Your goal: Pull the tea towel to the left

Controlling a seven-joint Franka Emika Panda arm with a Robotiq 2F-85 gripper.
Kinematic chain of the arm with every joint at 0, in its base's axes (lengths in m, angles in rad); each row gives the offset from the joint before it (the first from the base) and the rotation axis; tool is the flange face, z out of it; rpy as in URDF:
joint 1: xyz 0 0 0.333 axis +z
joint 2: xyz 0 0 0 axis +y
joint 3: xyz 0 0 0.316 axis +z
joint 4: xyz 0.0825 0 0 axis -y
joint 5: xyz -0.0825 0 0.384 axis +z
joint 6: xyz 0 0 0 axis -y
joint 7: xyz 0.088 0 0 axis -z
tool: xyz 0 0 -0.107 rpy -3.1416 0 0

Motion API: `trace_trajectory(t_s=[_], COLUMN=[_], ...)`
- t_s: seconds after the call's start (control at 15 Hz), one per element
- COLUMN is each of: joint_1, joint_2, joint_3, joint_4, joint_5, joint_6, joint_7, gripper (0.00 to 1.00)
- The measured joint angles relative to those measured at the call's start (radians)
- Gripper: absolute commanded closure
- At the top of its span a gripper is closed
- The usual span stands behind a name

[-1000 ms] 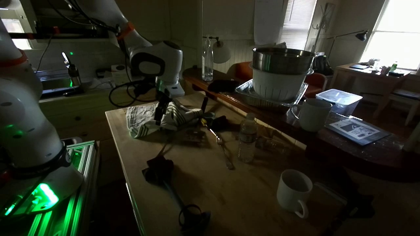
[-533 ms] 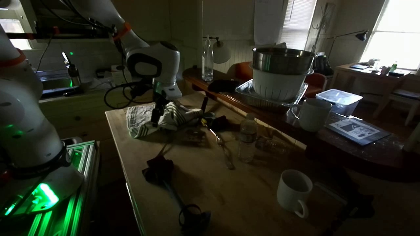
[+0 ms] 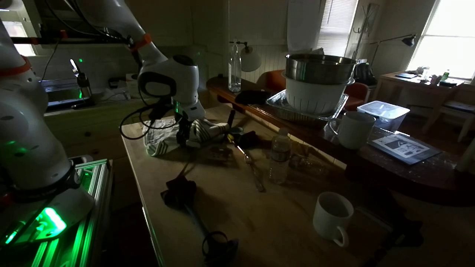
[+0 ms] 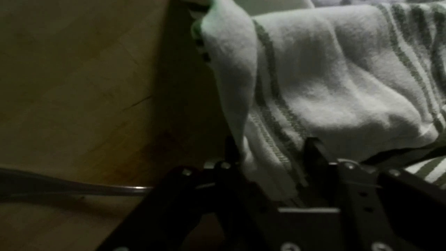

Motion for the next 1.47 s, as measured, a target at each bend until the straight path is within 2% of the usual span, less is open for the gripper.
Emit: trace_trajectory(t_s=[0.2, 0.53, 1.07, 1.33, 1.47], joint_1=[0.016, 0.063, 0.152, 0.191, 0.213], joint_2=[-0.002, -0.019, -0.100, -0.121, -0.119], joint_3=[0.020, 0.085, 0.253, 0.332, 0.352], joint_4=[-0.001, -0.008, -0.042, -0.031, -0.019], joint_5=[0.008, -0.064, -0.438, -0.571, -0.595], joint_6=[0.058, 0.117, 0.134, 0.134, 0.137], joint_7=[-0.021, -0.013, 0.105, 0.112, 0.097], gripper=[1.00, 0.99, 0.99, 0.99, 0.99])
